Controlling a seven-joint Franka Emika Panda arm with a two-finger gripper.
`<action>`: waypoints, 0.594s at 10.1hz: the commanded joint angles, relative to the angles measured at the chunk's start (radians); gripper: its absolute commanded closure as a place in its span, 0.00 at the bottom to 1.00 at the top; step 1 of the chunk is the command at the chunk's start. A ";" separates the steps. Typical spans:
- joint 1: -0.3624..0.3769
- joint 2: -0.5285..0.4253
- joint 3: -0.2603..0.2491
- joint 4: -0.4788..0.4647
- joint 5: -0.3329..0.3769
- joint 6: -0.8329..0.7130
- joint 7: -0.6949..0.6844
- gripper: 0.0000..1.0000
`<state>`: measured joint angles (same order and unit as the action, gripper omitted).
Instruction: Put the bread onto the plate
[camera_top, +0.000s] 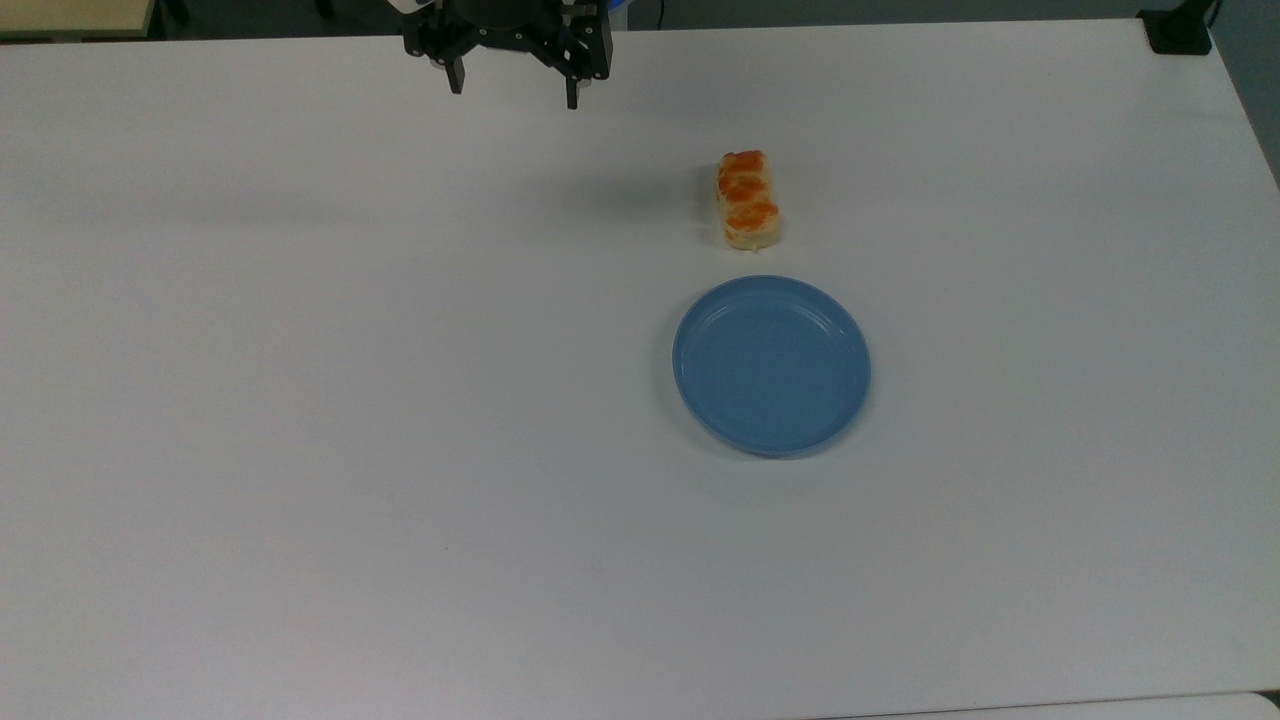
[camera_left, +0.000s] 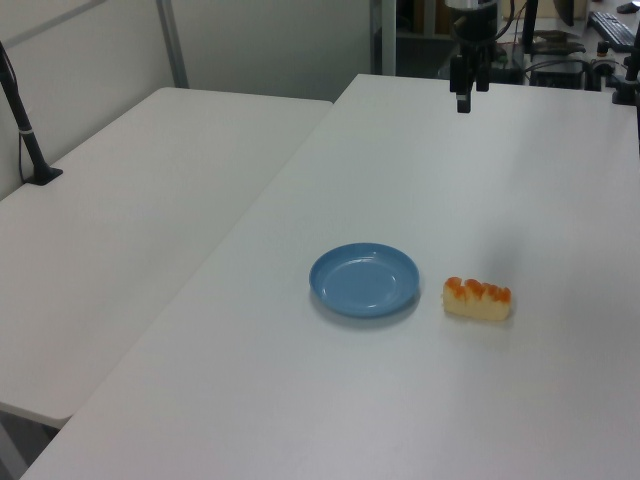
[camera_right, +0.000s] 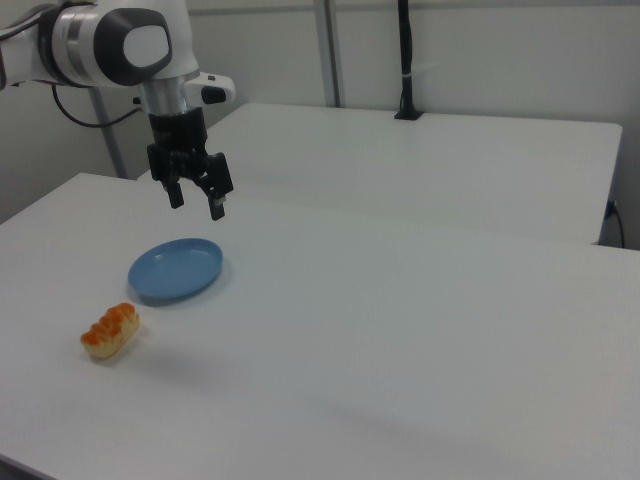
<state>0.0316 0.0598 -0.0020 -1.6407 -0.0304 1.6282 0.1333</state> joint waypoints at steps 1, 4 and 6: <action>0.010 0.003 -0.004 0.002 0.003 -0.007 -0.018 0.00; 0.011 0.006 -0.003 0.001 0.003 -0.007 -0.023 0.00; 0.020 0.005 0.000 -0.001 0.003 -0.014 -0.026 0.00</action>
<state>0.0333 0.0669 0.0007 -1.6407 -0.0302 1.6282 0.1285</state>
